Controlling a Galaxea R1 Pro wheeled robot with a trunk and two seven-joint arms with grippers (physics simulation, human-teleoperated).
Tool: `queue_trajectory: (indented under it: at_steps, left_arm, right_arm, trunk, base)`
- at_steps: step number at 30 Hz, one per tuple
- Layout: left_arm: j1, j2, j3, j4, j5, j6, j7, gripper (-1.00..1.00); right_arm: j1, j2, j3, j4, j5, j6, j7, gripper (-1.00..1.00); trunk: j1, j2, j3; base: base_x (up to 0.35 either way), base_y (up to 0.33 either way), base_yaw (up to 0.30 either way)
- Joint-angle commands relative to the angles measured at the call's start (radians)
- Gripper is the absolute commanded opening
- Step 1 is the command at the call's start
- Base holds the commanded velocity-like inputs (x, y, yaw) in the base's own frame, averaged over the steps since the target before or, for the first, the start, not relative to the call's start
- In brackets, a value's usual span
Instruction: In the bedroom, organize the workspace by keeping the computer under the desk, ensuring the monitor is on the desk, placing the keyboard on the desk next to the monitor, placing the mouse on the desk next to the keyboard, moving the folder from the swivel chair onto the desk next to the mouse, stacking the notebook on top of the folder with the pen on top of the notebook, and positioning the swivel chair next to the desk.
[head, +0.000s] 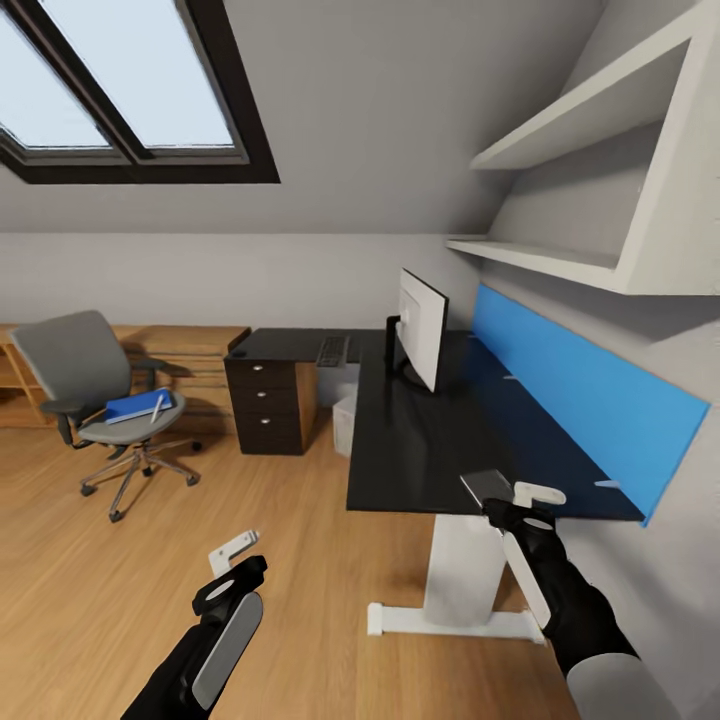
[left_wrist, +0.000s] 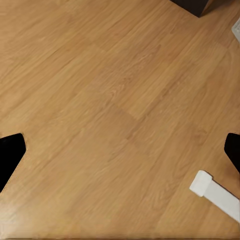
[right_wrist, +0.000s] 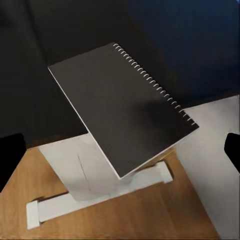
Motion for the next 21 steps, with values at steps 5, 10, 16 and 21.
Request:
queue_trajectory:
  at_steps: [5,10,16,21]
  left_arm:
    - [-0.001,0.000,-0.001,-0.002,0.003,0.005,0.007,1.00]
    - [-0.001,0.001,-0.001,-0.005,0.003,0.005,0.007,1.00]
    - [-0.001,0.003,0.001,-0.014,0.002,0.006,0.008,1.00]
    - [-0.001,0.004,0.000,-0.064,0.002,0.011,0.009,1.00]
  right_arm:
    - [-0.001,-0.001,0.009,0.003,-0.013,0.002,-0.003,1.00]
    - [0.001,0.000,0.013,0.008,-0.016,-0.003,0.000,1.00]
    - [0.001,0.005,0.011,0.038,-0.018,-0.079,0.001,1.00]
    - [0.001,0.003,0.007,0.061,-0.038,-0.244,0.000,1.00]
  trunk:
    - [-0.001,-0.001,-0.001]
    - [-0.001,-0.001,-0.001]
    - [-0.001,-0.001,-0.001]
    - [-0.001,-0.001,-0.001]
  base:
    - [-0.325,0.108,0.000]
    - [-0.172,0.026,0.000]
    - [-0.027,0.004,0.000]
    - [-0.007,0.001,0.000]
